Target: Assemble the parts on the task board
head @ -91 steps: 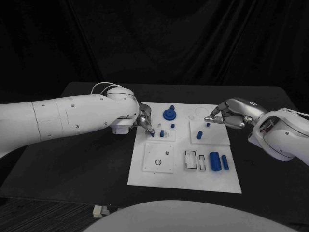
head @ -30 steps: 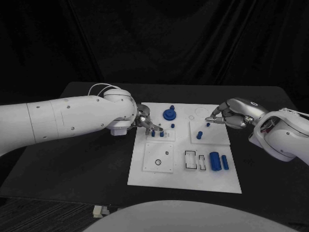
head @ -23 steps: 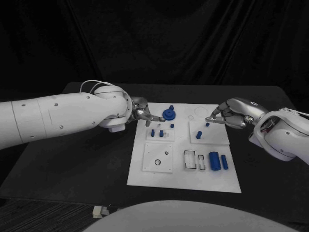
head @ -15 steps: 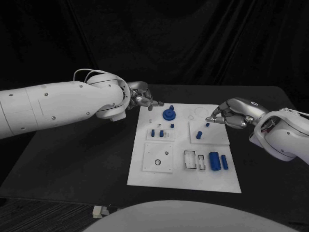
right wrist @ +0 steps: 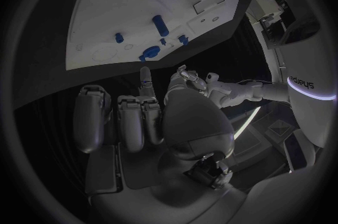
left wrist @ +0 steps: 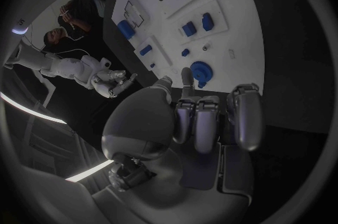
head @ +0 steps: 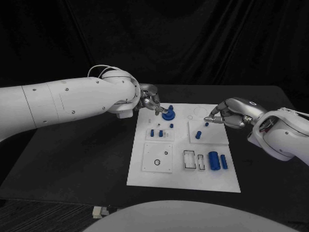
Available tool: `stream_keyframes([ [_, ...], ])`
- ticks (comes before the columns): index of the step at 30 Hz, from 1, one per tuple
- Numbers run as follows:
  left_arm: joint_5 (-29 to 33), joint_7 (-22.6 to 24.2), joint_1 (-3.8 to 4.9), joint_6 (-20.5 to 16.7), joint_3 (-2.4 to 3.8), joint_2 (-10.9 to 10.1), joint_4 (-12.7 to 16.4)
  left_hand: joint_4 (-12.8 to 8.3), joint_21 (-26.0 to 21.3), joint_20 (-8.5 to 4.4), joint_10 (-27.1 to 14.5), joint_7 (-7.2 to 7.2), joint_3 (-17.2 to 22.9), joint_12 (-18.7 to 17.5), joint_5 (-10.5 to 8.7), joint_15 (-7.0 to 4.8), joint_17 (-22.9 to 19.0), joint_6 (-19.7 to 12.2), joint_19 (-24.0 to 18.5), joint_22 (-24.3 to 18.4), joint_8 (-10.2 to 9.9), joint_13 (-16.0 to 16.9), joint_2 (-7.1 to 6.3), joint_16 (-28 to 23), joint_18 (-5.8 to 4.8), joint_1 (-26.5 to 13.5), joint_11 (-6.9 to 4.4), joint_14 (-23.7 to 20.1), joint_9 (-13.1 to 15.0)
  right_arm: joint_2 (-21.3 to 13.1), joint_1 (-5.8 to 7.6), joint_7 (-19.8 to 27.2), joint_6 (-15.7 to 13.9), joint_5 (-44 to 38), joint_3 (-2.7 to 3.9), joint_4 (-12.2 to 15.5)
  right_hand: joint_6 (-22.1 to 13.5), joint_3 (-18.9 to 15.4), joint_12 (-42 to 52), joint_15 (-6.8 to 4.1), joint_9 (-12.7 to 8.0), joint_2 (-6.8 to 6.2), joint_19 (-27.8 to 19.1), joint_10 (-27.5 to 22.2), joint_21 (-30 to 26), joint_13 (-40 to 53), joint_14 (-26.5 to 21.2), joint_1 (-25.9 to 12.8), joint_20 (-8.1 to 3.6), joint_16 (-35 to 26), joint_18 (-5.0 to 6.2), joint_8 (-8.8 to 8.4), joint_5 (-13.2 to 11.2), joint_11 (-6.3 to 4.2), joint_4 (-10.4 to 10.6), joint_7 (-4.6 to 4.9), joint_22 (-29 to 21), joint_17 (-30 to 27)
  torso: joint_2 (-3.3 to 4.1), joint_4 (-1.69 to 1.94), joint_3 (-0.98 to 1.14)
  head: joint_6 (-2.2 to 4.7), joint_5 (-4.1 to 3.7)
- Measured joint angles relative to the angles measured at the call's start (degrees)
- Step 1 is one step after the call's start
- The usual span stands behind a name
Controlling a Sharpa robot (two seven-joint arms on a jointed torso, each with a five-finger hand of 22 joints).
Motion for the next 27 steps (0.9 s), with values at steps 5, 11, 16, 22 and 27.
stream_keyframes([
  [5, 0.00, -0.08, -0.47, 1.72, -0.04, 0.48, -0.61, 0.00, 0.00, 0.00, 0.00, 0.00, 0.00, 0.00, 0.00, 0.00, 0.00, 0.00, 0.00, 0.00, 0.00, 0.00, 0.00, 0.00, 0.00, 0.00, 0.00, 0.00, -0.07, -0.02, 0.00, 0.07, -0.07, 0.00, -0.01, 0.06, 0.00, 0.00, 0.04, 0.00, 0.00, 0.00, 0.00, 0.00, 0.00, 0.00, 0.00, 0.00, 0.00, 0.00, 0.00, 0.00, 0.00, 0.00, 0.00, 0.00, 0.00, 0.00, 0.05, 0.00, 0.00, 0.00, -0.08],
  [11, 0.00, -0.14, -0.93, 2.65, -0.02, 0.55, -0.93, 0.09, 0.00, 0.00, 0.00, -0.22, -0.10, 0.00, -0.39, 0.00, 0.00, 1.39, 0.00, 0.00, 0.00, 0.00, 0.22, 0.00, 0.00, 0.22, 0.00, 0.00, -0.35, -0.04, 0.00, 0.10, -0.11, 0.00, -0.01, 0.07, 0.00, 0.00, 0.14, 0.00, 0.00, 0.00, 0.00, 0.00, 0.00, 0.01, 0.00, 0.00, 0.00, 0.00, 0.00, 0.00, 0.00, 0.00, 0.00, 0.00, -0.01, 0.00, 0.04, 0.00, 0.00, 0.00, -0.10],
  [16, 0.00, -0.16, -1.31, 3.05, -0.02, 0.56, -1.01, 0.22, 0.00, 0.00, 0.00, -0.52, -0.23, 0.00, -0.62, 0.00, 0.00, 1.96, 0.00, -0.01, 0.67, 0.00, 0.22, 0.00, 0.00, 0.22, 0.00, 0.00, -0.31, -0.02, -0.01, 0.12, -0.13, 0.00, -0.01, 0.07, 0.00, 0.00, 0.14, 0.00, -0.01, 0.00, 0.00, 0.00, 0.00, 0.02, 0.00, 0.00, 0.00, 0.00, 0.00, 0.00, 0.00, 0.00, 0.00, 0.00, -0.01, 0.00, 0.00, 0.01, 0.00, 0.00, -0.10],
  [22, -0.01, -0.20, -1.56, 3.36, -0.04, 0.57, -1.08, 0.14, 0.00, 0.00, 0.00, -0.72, -0.79, 0.00, -0.62, 0.00, -0.01, 2.57, 0.00, -0.01, 2.93, 0.00, 0.07, 0.00, 0.00, 0.54, 0.00, 0.00, 1.38, -0.02, -0.01, 0.14, -0.14, 0.00, 0.00, 0.07, 0.00, -0.32, 0.15, 0.00, 0.03, 0.00, 0.00, 0.00, 0.00, 0.05, 0.00, 0.00, 0.00, 0.00, 0.00, 0.00, -0.01, 0.00, 0.00, 0.00, -0.01, 0.00, -0.02, 0.03, 0.00, 0.00, -0.10],
  [27, -0.01, -0.22, -1.58, 3.52, -0.03, 0.57, -1.13, 0.14, 0.00, 0.00, 0.00, -0.97, -1.43, 0.00, -0.91, 0.00, -0.01, 2.33, -0.01, -0.01, 5.27, 0.00, 0.26, 0.00, 0.00, 0.73, 0.00, 0.00, 3.54, -0.02, -0.02, 0.18, -0.16, 0.00, 0.00, 0.07, 0.00, -0.32, 0.16, 0.00, 0.04, 0.00, -0.01, 0.00, 0.00, 0.03, 0.00, 0.00, -0.01, 0.00, 0.00, 0.00, -0.01, 0.00, 0.00, 0.00, 0.03, 0.00, -0.02, 0.03, -0.01, 0.00, -0.14],
])
